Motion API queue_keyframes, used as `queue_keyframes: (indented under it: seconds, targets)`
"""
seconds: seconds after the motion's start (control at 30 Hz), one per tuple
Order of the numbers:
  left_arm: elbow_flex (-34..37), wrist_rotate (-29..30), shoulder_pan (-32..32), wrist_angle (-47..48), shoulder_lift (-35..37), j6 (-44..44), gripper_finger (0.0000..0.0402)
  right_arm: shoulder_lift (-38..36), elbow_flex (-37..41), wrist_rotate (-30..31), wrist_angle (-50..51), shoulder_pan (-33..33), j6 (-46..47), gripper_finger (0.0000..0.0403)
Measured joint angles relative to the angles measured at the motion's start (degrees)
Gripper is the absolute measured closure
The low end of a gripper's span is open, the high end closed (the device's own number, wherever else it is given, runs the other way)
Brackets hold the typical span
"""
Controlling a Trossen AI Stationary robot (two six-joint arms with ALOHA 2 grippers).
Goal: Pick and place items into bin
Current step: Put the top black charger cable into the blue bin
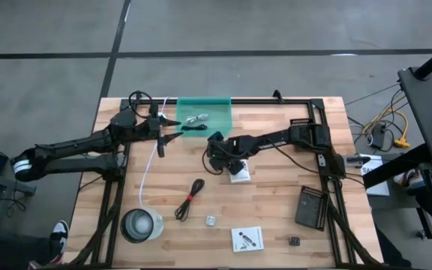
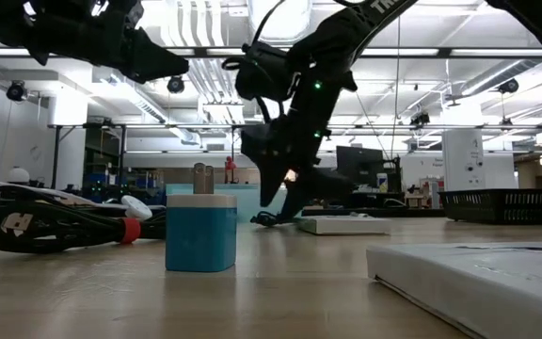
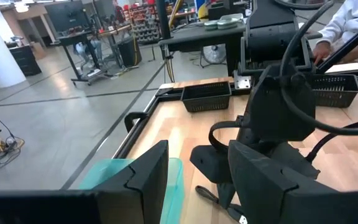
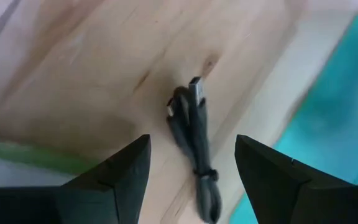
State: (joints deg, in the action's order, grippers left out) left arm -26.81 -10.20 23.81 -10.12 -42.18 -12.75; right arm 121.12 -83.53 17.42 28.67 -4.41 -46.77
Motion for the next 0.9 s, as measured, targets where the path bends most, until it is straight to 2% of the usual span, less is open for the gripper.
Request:
queue_keyframes:
  seconds: [0.37, 0.7, 0.9]
  targets:
    - [0.0, 0.0, 0.0, 0.1, -1.7, 0.0, 0.0249, -0.1, -0.7, -11.8, -0.6, -2.3, -1.1, 0.0184]
    - [0.0, 0.0, 0.0, 0.0, -1.9, 0.0, 0.0249, -0.1, -0.6, -14.2, -0.8, -5.1, -0.9, 0.0184]
    - [0.0, 0.0, 0.0, 0.0, -1.6, 0.1, 0.0249, -0.1, -0.6, -23.7, -1.2, -7.2, 4.4, 0.0184]
